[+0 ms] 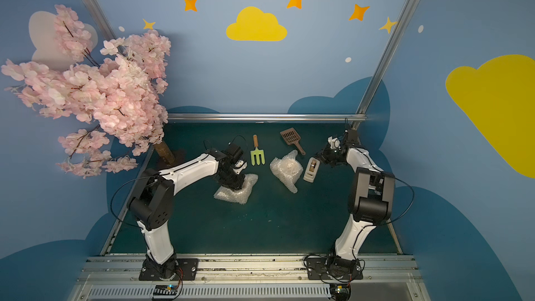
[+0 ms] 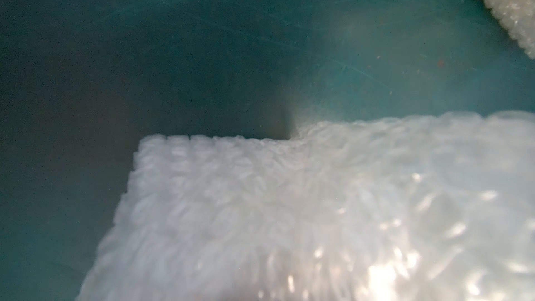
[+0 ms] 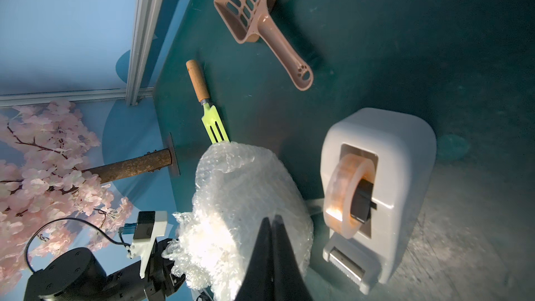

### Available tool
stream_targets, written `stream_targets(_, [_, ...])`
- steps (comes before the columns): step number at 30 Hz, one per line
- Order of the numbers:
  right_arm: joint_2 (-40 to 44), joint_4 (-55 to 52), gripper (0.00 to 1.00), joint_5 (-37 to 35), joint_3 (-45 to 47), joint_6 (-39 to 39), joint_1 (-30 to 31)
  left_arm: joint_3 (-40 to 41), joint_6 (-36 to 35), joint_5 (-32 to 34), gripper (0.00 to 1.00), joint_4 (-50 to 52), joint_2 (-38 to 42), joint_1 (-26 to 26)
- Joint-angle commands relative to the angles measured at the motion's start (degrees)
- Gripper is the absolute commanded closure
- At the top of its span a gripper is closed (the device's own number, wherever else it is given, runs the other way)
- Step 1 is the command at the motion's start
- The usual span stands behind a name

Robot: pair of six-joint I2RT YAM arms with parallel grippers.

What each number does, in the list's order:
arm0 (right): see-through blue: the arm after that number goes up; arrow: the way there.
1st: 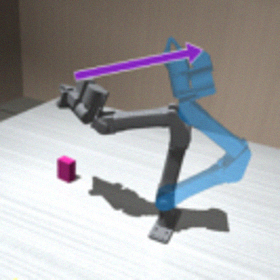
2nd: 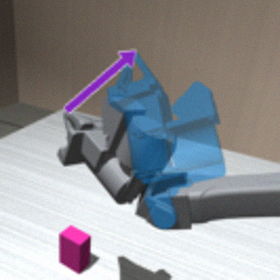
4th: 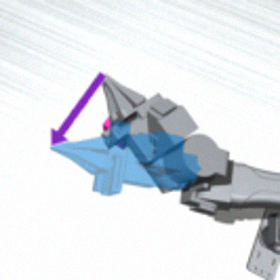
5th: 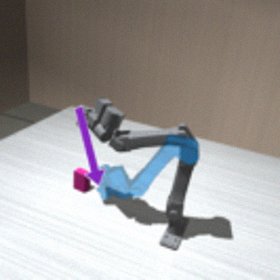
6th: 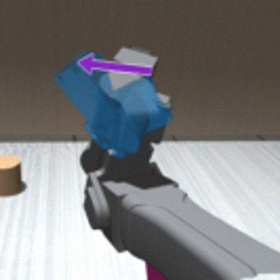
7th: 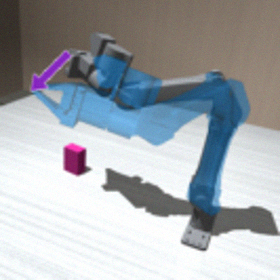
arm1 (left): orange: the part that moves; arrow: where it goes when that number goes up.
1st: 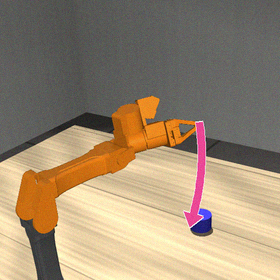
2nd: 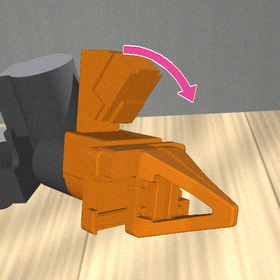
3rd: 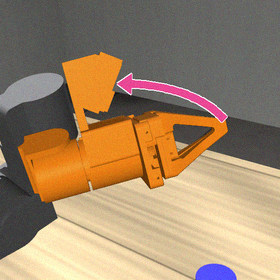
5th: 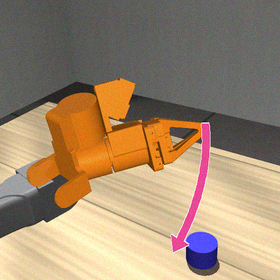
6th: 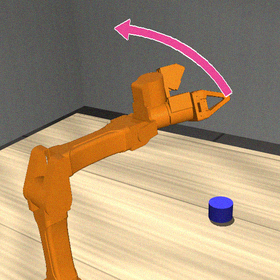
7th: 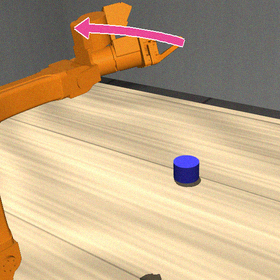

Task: Wrap mugs in bubble wrap
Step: Tear off the tape using the Tape Cutter.

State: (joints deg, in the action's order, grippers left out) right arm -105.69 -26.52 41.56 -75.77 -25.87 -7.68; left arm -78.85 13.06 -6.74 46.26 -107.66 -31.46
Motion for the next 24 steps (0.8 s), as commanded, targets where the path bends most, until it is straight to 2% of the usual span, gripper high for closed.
stream_targets(1, [2.41, -0.50, 1.00, 2.16, -0.93, -0.06, 0.01, 1.06, -0.50, 1.38, 0.80, 2.96, 0.62, 0.17])
stream_targets(15, [11.94, 2.45, 1.00, 0.24, 15.47, -0.76, 1.61, 1.33, -0.32, 1.12, 0.80, 2.62, 0.69, 0.18])
stream_targets(24, [10.55, 7.07, 1.00, -0.72, 22.19, -1.53, 4.65, 1.69, 0.20, 0.33, 0.80, 1.99, 0.40, 0.17])
